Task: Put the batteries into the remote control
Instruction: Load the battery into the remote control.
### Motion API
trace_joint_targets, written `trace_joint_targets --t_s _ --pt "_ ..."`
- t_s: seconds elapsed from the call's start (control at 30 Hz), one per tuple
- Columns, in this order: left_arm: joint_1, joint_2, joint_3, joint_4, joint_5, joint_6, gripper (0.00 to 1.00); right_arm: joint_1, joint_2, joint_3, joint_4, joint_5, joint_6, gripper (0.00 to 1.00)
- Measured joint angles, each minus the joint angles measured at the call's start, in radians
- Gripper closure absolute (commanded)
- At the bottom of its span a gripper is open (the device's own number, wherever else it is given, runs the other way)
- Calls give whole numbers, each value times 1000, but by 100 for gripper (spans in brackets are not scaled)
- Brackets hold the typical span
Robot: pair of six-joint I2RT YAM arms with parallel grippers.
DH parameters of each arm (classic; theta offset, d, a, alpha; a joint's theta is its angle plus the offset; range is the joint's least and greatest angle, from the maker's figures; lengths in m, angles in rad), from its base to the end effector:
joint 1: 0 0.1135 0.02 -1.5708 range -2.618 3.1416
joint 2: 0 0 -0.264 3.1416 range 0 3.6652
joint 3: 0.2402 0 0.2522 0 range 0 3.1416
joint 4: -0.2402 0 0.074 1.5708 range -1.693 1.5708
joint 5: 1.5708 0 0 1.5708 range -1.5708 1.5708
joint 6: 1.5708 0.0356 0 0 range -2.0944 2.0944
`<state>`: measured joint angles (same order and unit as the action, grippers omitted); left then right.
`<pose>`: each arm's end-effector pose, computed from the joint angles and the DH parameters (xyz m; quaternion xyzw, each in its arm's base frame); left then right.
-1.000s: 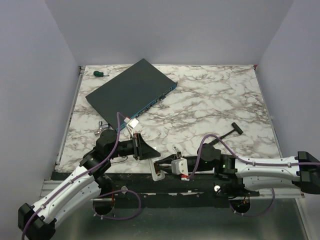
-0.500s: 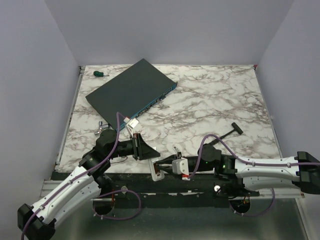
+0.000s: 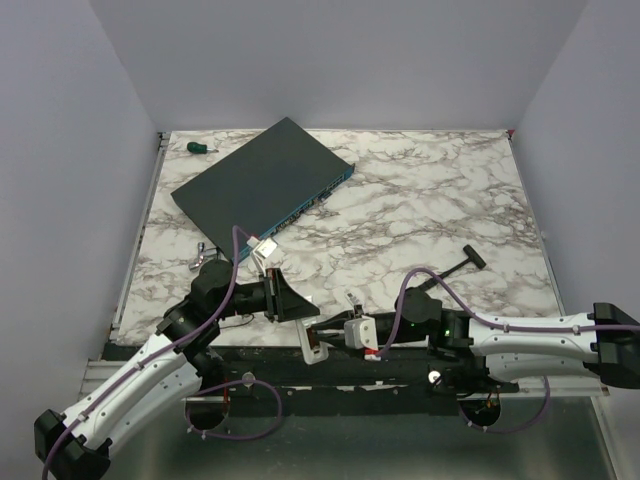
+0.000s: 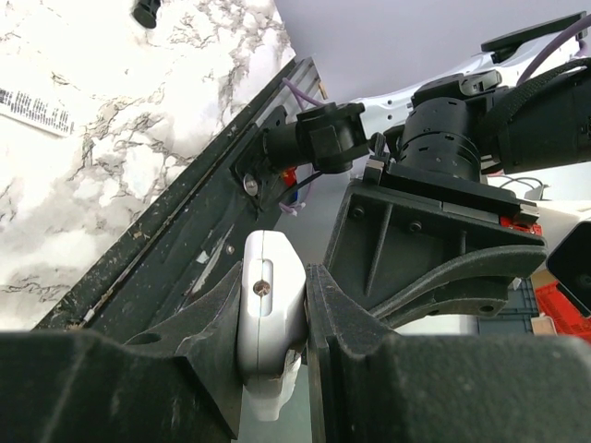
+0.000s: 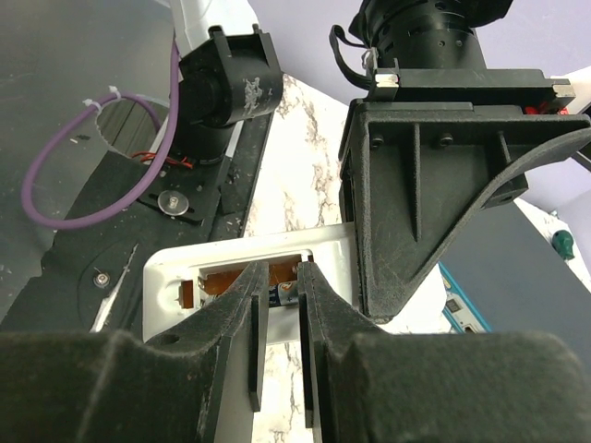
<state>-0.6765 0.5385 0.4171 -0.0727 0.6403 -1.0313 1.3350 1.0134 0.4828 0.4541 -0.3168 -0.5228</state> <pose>0.0993 -0.1070 0.2590 0.0674 0.7568 -0.6143 0.2130 0.0428 0.2257 0.2571 -0.6444 0.3479 0.3714 0.5708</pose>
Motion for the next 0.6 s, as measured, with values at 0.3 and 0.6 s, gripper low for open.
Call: trace_joint_targets --t_s 0.3,0.6 --pt "0 -11 0 -32 -2 2 100 0 9 6 -27 1 -10 77" --pt "0 -13 0 -54 -17 14 100 0 32 23 -55 3 -42 78"
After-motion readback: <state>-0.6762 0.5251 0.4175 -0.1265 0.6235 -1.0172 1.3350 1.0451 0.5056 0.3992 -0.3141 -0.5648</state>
